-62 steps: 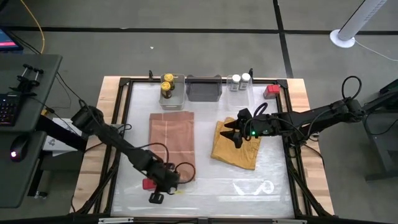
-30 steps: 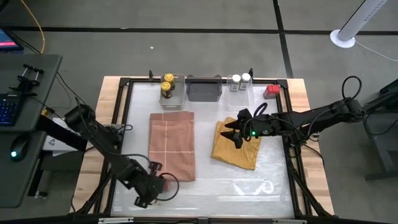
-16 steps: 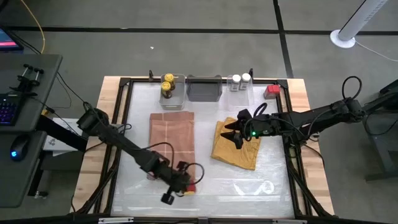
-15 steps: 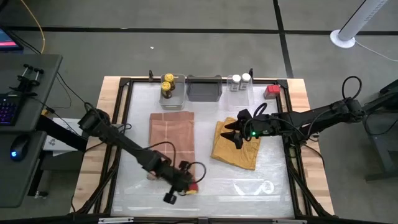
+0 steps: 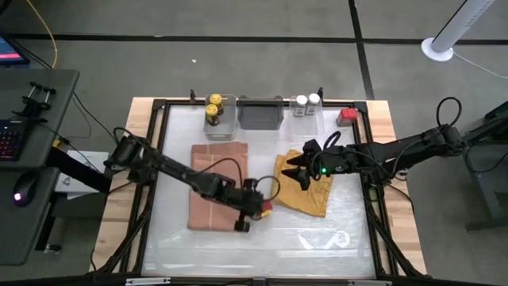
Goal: Sort spices by type
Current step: Put the bottom red seasoning can into the black bin
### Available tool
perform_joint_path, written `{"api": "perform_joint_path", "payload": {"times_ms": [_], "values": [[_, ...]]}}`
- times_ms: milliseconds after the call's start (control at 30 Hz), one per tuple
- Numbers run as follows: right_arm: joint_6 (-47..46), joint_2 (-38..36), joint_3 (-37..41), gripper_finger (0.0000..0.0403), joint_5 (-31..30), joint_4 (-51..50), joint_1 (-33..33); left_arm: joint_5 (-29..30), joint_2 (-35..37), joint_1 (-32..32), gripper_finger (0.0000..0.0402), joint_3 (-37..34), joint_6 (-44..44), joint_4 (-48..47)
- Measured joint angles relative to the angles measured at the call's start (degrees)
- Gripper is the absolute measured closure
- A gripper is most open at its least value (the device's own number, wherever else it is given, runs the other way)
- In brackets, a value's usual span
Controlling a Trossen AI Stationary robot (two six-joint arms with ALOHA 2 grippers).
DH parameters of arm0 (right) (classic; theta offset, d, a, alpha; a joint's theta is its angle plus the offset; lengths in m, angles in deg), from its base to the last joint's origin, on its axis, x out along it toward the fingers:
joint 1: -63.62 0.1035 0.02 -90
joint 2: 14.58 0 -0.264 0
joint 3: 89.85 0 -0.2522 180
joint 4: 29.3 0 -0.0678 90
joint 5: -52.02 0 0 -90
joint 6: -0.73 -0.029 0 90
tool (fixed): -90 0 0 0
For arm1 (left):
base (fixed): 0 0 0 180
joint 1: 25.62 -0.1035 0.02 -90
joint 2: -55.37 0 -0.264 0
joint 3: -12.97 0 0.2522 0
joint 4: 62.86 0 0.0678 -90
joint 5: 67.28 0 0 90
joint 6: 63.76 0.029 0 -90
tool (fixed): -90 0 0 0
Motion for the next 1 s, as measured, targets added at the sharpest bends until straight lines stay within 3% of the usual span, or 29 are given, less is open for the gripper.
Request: {"api": "perform_joint_path", "payload": {"times_ms": [233, 500, 833, 1000], "values": [[-0.11, 0.0, 0.0, 0.0133, 0.0, 0.0, -0.02, 1.0, 0.07, -5.04, 0.0402, 0.0, -8.56, -2.23], [-0.11, 0.0, 0.0, 0.0133, -0.9, 0.01, -0.02, 10.65, 0.0, -9.82, 0.0402, -0.08, -24.84, -2.86], [-1.62, 0.0, 0.0, 0.0133, -0.91, 0.02, -0.01, 9.35, -0.01, -14.38, 0.0402, -0.17, -49.88, -0.32], [-2.48, 0.0, 0.0, 0.0133, -1.92, 0.48, -0.02, 7.61, 0.52, -15.39, 0.0401, -0.4, -52.75, 5.03]]}}
